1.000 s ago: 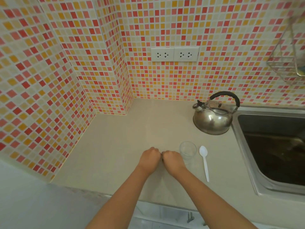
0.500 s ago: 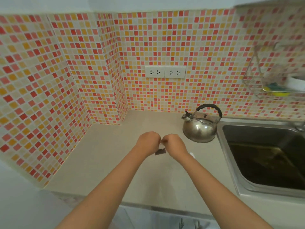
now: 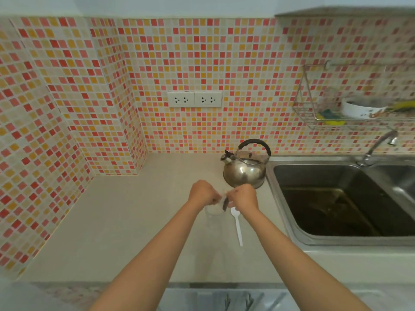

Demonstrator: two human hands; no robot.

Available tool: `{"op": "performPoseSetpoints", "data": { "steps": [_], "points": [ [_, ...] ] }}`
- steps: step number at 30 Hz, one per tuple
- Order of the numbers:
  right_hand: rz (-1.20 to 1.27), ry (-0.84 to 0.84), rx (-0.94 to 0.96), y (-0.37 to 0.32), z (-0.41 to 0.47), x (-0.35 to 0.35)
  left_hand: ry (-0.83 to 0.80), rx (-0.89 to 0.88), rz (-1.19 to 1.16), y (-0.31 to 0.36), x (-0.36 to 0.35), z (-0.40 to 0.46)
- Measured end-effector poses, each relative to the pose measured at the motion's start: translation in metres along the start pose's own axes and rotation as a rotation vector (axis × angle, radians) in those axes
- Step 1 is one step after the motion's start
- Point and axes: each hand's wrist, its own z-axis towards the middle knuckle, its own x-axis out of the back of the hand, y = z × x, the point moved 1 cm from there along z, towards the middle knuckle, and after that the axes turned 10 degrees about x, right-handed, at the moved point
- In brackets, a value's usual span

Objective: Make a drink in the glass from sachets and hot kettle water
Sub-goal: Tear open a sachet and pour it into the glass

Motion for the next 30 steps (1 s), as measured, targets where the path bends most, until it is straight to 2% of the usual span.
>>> {"op": "performPoseSetpoints", "data": {
  "steps": [2, 5, 8, 21, 30],
  "points": [
    [0.17, -0.055, -0.086, 0.002, -0.001, 0.001, -0.058, 0.021, -0.084, 0.002, -0.005, 0.0],
    [0.247, -0.051, -0.079, 0.003, -0.001, 0.003, -0.161, 0.051, -0.259, 0.002, -0.011, 0.002],
    [0.238, -0.051, -0.078, 0.003, -0.001, 0.006, -0.229, 0.035, -0.262, 0.002, -0.016, 0.002],
    [0.232, -0.242, -0.085, -0.016, -0.001, 0.011, -0.38, 0.042, -0.534, -0.011, -0.01, 0.011],
    [0.231, -0.275, -0.056, -0.017, -0.001, 0.005, -0.379, 0.022, -0.53, -0.018, -0.003, 0.009]
  ]
}}
